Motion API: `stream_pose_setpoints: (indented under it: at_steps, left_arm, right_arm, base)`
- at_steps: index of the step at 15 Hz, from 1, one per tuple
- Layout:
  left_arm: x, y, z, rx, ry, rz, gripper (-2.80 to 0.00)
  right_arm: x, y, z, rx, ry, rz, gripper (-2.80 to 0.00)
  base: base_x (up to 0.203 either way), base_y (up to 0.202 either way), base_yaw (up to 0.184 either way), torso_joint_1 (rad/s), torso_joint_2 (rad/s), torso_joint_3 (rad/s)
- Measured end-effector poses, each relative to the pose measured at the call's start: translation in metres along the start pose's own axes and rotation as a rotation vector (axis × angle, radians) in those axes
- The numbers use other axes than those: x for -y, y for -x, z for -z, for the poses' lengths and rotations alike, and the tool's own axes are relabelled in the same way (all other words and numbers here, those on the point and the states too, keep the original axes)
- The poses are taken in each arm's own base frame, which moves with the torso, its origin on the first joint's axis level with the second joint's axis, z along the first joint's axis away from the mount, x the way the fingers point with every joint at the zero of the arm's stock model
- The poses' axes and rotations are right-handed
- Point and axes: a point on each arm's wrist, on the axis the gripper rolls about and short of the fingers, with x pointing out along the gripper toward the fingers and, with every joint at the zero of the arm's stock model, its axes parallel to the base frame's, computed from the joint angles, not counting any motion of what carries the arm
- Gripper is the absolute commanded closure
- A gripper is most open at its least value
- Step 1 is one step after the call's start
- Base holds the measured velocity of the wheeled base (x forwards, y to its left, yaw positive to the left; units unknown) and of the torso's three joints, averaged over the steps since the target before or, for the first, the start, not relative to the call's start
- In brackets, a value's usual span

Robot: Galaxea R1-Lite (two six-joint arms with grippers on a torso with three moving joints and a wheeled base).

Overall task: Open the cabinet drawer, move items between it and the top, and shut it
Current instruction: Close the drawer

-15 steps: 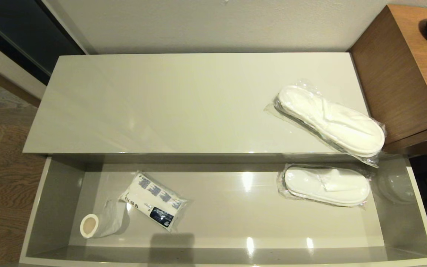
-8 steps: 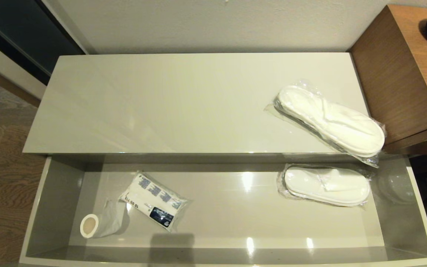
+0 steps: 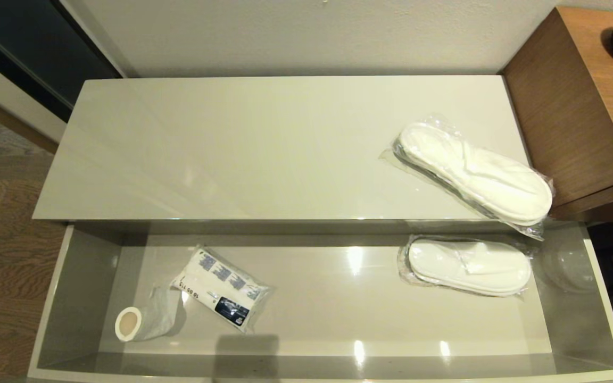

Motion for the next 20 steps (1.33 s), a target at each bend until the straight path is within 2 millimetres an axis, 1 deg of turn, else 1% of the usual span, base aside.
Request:
stream_pose_setpoints:
  at_steps: [1,2,4,5,6,7,9,11,12,14,15,16,17,18,19,20]
  left_arm:
    - [-0.001,0.002,-0.006,0.015,-0.002,-0.001,0.00]
    - [-0.003,0.003,-0.019,0.039,0.007,-0.004,0.00]
    - [-0.008,0.005,-0.054,0.073,0.046,-0.010,0.00]
    - [-0.012,0.007,-0.077,0.103,0.069,-0.019,0.00]
    - [-0.015,0.010,-0.095,0.108,0.091,-0.039,0.00]
    - [-0.017,0.012,-0.107,0.088,0.108,-0.064,0.00]
    - [-0.019,0.019,-0.118,-0.006,0.145,-0.115,0.00]
    - [-0.020,0.035,-0.135,-0.034,0.194,-0.112,0.00]
    - [-0.019,0.042,-0.140,-0.056,0.218,-0.095,0.00]
    - [-0.018,0.050,-0.142,-0.095,0.244,-0.075,0.00]
    - [-0.018,0.054,-0.145,-0.113,0.277,-0.038,0.00]
    - [-0.016,0.061,-0.149,-0.145,0.319,0.011,0.00]
    - [-0.015,0.066,-0.152,-0.195,0.359,0.061,0.00]
    - [-0.014,0.066,-0.153,-0.253,0.393,0.101,0.00]
    - [-0.014,0.058,-0.151,-0.334,0.423,0.130,0.00]
    - [-0.013,0.045,-0.145,-0.438,0.454,0.150,0.00]
  right_arm:
    - [-0.003,0.009,-0.007,-0.012,-0.027,-0.044,0.00]
    - [-0.006,0.016,-0.010,-0.032,-0.050,-0.084,0.00]
    - [-0.008,0.023,-0.016,-0.027,-0.055,-0.104,0.00]
    - [-0.010,0.028,-0.021,-0.003,-0.056,-0.109,0.00]
    - [-0.011,0.033,-0.027,0.026,-0.065,-0.118,0.00]
    - [-0.012,0.036,-0.031,0.041,-0.078,-0.125,0.00]
    - [-0.014,0.042,-0.039,0.070,-0.099,-0.138,0.00]
    - [-0.017,0.051,-0.055,0.110,-0.127,-0.144,0.00]
    - [-0.020,0.054,-0.069,0.126,-0.165,-0.146,0.00]
    - [-0.023,0.054,-0.101,0.134,-0.261,-0.142,0.00]
    - [-0.024,0.048,-0.113,0.094,-0.314,-0.115,0.00]
    - [-0.024,0.037,-0.120,0.009,-0.364,-0.067,0.00]
    - [-0.022,0.019,-0.124,-0.109,-0.409,-0.002,0.00]
    - [-0.019,-0.001,-0.123,-0.250,-0.447,0.072,0.00]
    - [-0.013,-0.022,-0.117,-0.399,-0.473,0.137,0.00]
    - [-0.007,-0.042,-0.106,-0.544,-0.486,0.187,0.00]
  base:
    - [0.000,0.000,0.000,0.000,0.00,0.000]
    - [0.000,0.000,0.000,0.000,0.00,0.000]
    - [0.000,0.000,0.000,0.000,0.00,0.000]
    - [0.000,0.000,0.000,0.000,0.00,0.000]
    - [0.000,0.000,0.000,0.000,0.00,0.000]
    - [0.000,0.000,0.000,0.000,0.00,0.000]
    - [0.000,0.000,0.000,0.000,0.00,0.000]
    - [0.000,0.000,0.000,0.000,0.00,0.000]
    - [0.000,0.000,0.000,0.000,0.00,0.000]
    - [0.000,0.000,0.000,0.000,0.00,0.000]
    - [0.000,0.000,0.000,0.000,0.00,0.000]
    - [0.000,0.000,0.000,0.000,0.00,0.000]
    - [0.000,0.000,0.000,0.000,0.00,0.000]
    - [0.000,0.000,0.000,0.000,0.00,0.000]
    - [0.000,0.000,0.000,0.000,0.00,0.000]
    - [0.000,0.000,0.000,0.000,0.00,0.000]
